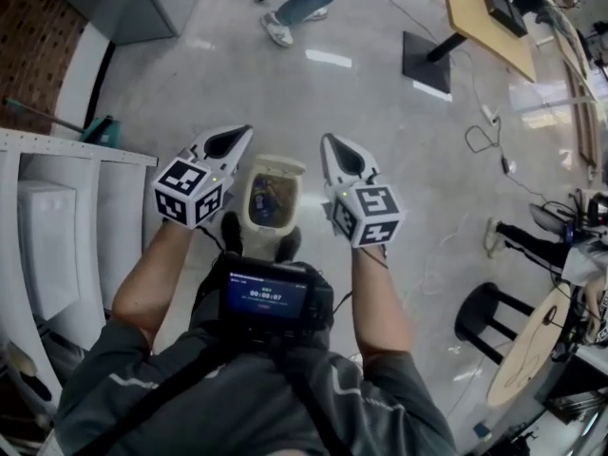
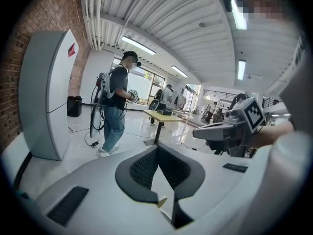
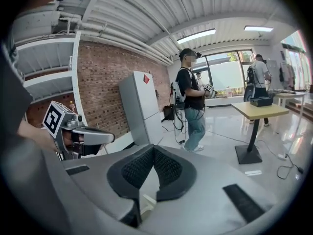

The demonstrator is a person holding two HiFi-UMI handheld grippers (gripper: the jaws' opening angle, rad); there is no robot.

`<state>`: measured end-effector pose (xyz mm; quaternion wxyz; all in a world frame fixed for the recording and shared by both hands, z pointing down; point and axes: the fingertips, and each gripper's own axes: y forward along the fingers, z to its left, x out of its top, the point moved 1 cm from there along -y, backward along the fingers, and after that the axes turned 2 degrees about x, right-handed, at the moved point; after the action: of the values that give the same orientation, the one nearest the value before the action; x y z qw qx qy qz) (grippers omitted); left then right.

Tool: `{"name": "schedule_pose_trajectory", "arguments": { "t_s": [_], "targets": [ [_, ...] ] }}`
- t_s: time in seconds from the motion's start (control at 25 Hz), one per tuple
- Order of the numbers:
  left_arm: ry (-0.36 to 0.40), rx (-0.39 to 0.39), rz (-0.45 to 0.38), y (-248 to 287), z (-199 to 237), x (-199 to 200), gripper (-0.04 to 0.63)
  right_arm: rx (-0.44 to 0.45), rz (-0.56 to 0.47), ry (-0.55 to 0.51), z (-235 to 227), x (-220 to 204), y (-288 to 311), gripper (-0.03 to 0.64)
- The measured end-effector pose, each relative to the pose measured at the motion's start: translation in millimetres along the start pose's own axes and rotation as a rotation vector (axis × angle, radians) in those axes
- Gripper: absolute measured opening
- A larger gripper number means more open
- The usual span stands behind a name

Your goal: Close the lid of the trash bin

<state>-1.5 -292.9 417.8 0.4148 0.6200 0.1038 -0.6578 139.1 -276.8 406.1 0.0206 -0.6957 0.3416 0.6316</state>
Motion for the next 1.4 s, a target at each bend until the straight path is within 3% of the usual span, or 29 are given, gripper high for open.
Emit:
{"name": "schedule_pose_trajectory", "arguments": {
  "t_s": [0.24, 0.64, 0.92, 1.12, 1.24, 1.4],
  "targets": [
    [-0.013, -0.036, 0.096, 36.3, 20.5, -53.8, -0.005, -0.089, 0.066, 0.047, -15.2, -44.8, 38.7, 0.008],
    [-0.087, -0.054, 0.198, 80.3, 34.5, -130.2, -0.005, -0.116, 0.170, 0.102, -36.4, -119.2, 80.7, 0.008],
    [-0.088, -0.005, 0.308, 107.4, 53.5, -195.9, -0.005, -0.095, 0.259, 0.127, -40.4, -176.5, 108.6, 0.008],
    [-0.138, 0.035, 0.361, 120.0, 67.3, -226.1, -0.005, -0.093, 0.325, 0.145, -43.7, -214.2, 127.6, 0.008],
    [-0.123, 0.010, 0.384, 127.1, 65.7, -236.7, -0.005, -0.080, 0.356, 0.137, -42.5, -228.4, 133.6, 0.008],
    [-0.036, -0.052, 0.420, 132.5, 59.1, -244.1, -0.003, -0.069, 0.388, 0.108, -48.1, -241.9, 134.6, 0.009]
  ]
}}
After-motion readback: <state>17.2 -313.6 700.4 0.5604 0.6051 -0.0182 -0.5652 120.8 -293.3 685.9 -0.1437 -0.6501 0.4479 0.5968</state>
